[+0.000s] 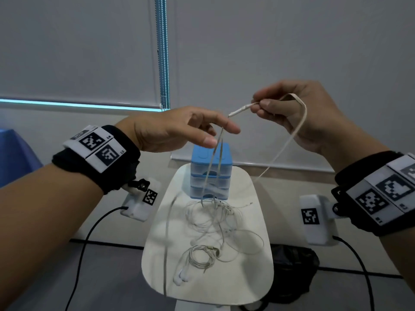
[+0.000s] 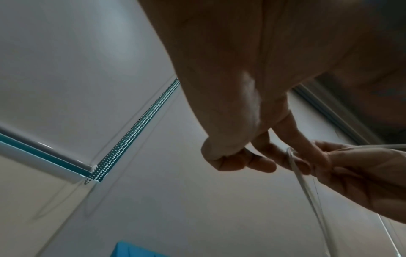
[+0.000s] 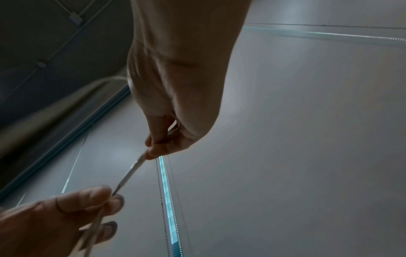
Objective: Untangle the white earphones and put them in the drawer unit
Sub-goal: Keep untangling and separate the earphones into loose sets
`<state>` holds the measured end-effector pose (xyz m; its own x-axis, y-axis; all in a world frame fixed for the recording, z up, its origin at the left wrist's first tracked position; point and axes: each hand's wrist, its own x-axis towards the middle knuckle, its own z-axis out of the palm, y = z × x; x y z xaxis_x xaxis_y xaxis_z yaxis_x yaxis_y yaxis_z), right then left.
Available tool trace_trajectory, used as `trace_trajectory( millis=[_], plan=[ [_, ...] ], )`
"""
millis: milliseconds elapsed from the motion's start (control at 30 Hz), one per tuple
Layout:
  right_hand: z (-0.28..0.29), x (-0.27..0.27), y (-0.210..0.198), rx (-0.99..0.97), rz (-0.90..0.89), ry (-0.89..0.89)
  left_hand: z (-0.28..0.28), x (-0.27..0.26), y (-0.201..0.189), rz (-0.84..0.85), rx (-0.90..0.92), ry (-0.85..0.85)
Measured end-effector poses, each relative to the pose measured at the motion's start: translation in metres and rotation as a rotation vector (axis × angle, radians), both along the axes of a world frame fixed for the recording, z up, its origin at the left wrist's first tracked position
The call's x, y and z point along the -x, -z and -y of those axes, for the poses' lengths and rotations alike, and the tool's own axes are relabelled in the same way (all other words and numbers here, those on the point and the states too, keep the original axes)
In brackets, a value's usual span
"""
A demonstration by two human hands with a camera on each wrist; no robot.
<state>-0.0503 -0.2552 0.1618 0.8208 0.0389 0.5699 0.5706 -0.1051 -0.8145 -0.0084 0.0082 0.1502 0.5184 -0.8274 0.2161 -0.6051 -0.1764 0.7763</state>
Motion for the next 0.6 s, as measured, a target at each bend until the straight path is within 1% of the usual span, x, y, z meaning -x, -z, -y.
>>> trace_trajectory(
  millis=[133,167,233,300,367,500,533,567,600],
  plan=[
    [0.009,-0.002,0.004,0.056,0.059,0.064,-0.001,-0.007,0.004,0.032,0.046,-0.168],
    [0.012,-0.003,0.007,0.065,0.06,0.08,0.0,-0.008,0.005,0.018,0.088,-0.202],
    [0.019,-0.006,0.015,0.073,0.034,0.085,0.004,-0.01,0.003,-0.058,0.248,-0.26],
    [0.025,-0.007,0.026,0.079,-0.03,0.089,0.006,-0.009,-0.002,-0.107,0.408,-0.309],
    [0.03,-0.009,0.035,0.152,-0.085,0.133,0.007,-0.007,-0.009,-0.111,0.472,-0.315],
    [0.038,-0.013,0.05,0.518,-0.202,0.385,0.01,0.0,-0.022,-0.152,0.52,-0.27],
    [0.042,-0.015,0.054,0.555,-0.258,0.428,0.011,0.0,-0.024,-0.161,0.536,-0.269],
    [0.048,-0.017,0.059,0.543,-0.324,0.458,0.011,0.0,-0.025,-0.174,0.554,-0.27],
    [0.054,-0.019,0.065,0.491,-0.388,0.475,0.011,0.0,-0.027,-0.191,0.572,-0.272]
  ],
)
